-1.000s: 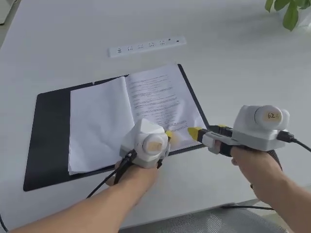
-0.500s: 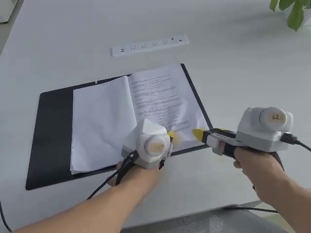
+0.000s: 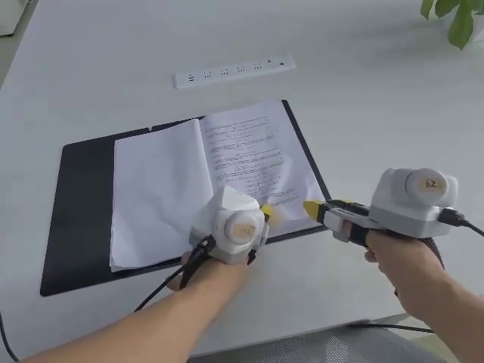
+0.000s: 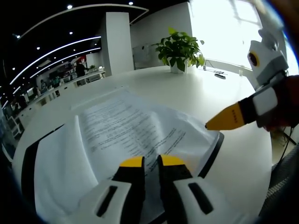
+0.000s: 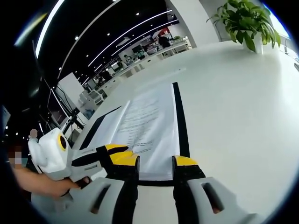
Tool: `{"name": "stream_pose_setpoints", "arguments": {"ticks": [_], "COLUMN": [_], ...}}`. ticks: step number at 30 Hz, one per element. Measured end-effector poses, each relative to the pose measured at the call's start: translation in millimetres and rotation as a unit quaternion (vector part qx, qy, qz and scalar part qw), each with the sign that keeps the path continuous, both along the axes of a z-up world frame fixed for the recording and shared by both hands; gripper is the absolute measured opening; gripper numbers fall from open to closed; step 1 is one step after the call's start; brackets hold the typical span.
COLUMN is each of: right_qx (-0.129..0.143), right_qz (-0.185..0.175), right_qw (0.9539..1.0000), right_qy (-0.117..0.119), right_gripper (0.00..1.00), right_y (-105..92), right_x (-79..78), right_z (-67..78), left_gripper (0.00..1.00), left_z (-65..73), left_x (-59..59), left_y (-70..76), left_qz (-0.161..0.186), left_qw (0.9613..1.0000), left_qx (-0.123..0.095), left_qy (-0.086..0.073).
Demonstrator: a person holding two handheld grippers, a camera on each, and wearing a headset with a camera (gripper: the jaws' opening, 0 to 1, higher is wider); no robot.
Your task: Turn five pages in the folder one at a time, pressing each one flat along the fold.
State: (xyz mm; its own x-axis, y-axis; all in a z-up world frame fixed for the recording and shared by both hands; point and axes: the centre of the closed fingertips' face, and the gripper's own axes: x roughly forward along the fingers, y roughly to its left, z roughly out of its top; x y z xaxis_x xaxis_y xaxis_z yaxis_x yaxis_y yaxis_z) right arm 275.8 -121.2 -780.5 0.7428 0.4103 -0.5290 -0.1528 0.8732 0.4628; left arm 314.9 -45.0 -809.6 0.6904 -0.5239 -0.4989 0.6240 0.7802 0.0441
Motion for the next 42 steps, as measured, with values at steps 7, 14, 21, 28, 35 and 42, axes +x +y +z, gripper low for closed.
{"name": "stream_pose_setpoints", "arguments": {"ticks": [7,14,21,28,35,42], "right_qx": [-0.002,-0.001,-0.003,-0.005,-0.002,0.014], "right_qz": [-0.001,-0.009,-0.013,-0.013,-0.009,0.005], "right_qw": [1.0000,0.9999,0.9999,0.9999,0.9998,0.9993], "right_qy": [0.007,0.004,0.001,-0.004,-0.017,-0.034], "right_gripper": [0.20,0.11,0.00,0.00,0.00,0.00], "right_y": [-1.3,-5.3,-8.7,-6.6,-3.4,9.7], "right_x": [-1.7,0.0,0.5,-0.1,-0.5,-1.4], "right_z": [-4.6,-3.6,-1.8,1.0,13.0,30.4], "left_gripper": [0.10,0.10,0.10,0.11,0.12,0.12], "left_z": [0.3,0.2,0.1,0.7,3.5,8.1], "left_x": [0.2,0.6,0.4,-0.4,-3.4,-10.2], "left_y": [0.0,0.2,0.5,0.3,2.3,15.7], "left_qz": [0.000,0.000,0.000,0.004,-0.005,-0.002], "left_qw": [1.0000,1.0000,1.0000,1.0000,0.9999,0.9997], "left_qx": [0.000,0.000,0.000,-0.003,-0.003,-0.001], "left_qy": [0.001,0.002,0.002,0.004,0.012,0.023]}}
